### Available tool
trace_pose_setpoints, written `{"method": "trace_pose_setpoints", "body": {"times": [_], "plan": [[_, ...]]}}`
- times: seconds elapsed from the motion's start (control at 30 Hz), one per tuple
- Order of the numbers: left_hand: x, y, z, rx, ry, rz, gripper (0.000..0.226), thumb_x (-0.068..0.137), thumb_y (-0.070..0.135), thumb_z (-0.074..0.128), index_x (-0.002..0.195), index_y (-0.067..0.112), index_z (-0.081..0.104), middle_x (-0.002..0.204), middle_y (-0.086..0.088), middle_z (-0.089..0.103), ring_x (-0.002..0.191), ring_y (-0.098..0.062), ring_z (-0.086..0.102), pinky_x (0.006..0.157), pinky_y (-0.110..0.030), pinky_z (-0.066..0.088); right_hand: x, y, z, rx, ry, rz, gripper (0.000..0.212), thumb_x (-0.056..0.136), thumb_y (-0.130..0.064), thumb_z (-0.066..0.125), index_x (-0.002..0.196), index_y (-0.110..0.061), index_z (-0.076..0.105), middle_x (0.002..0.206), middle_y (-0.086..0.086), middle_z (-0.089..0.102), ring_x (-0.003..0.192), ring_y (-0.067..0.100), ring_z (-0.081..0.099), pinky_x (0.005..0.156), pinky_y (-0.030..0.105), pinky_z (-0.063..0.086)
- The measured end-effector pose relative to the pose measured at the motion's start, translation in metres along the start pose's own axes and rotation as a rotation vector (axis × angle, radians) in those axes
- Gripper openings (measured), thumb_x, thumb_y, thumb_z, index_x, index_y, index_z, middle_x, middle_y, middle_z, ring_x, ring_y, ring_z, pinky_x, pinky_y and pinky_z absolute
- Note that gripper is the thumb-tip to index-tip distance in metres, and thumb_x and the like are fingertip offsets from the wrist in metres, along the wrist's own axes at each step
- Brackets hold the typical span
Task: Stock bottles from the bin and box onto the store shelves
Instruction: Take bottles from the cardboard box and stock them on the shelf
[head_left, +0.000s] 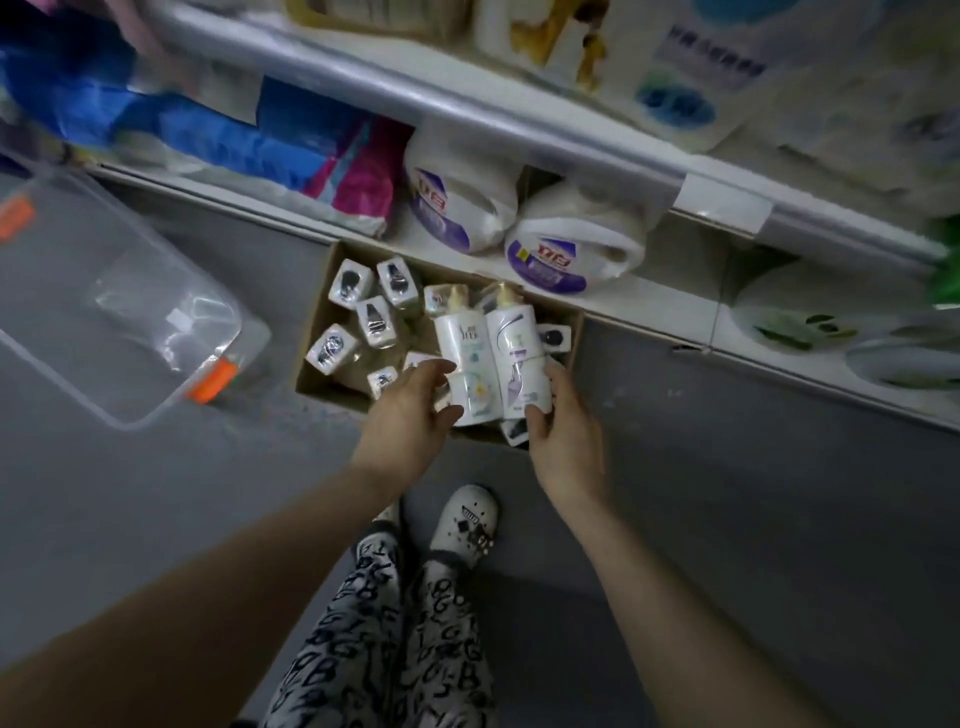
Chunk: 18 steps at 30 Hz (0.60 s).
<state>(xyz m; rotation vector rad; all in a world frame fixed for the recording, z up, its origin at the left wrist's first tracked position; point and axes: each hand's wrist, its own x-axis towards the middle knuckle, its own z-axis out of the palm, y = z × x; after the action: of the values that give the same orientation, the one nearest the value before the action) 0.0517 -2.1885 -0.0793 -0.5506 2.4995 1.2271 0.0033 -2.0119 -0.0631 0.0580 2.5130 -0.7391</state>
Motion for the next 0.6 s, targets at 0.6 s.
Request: {"method": "trace_pose_setpoints", "body": {"times": [0.6], "plan": [[0.112, -0.105, 0.121, -0.395, -0.068, -0.367, 0.059, 0.087, 0.033, 0.073, 0.136, 0.02, 0.043, 0.112, 0.01, 0.056, 0.089, -0.006, 0.061, 0.074, -0.016, 0.049, 0.143, 0.089, 0.127, 0.031, 0.022, 0.139, 0.071, 0.08, -0.069, 0.043, 0.14, -0.033, 0.029, 0.131, 0.007, 0.053, 0.106, 0.028, 0.061, 0.075, 0.048, 0.059]]}}
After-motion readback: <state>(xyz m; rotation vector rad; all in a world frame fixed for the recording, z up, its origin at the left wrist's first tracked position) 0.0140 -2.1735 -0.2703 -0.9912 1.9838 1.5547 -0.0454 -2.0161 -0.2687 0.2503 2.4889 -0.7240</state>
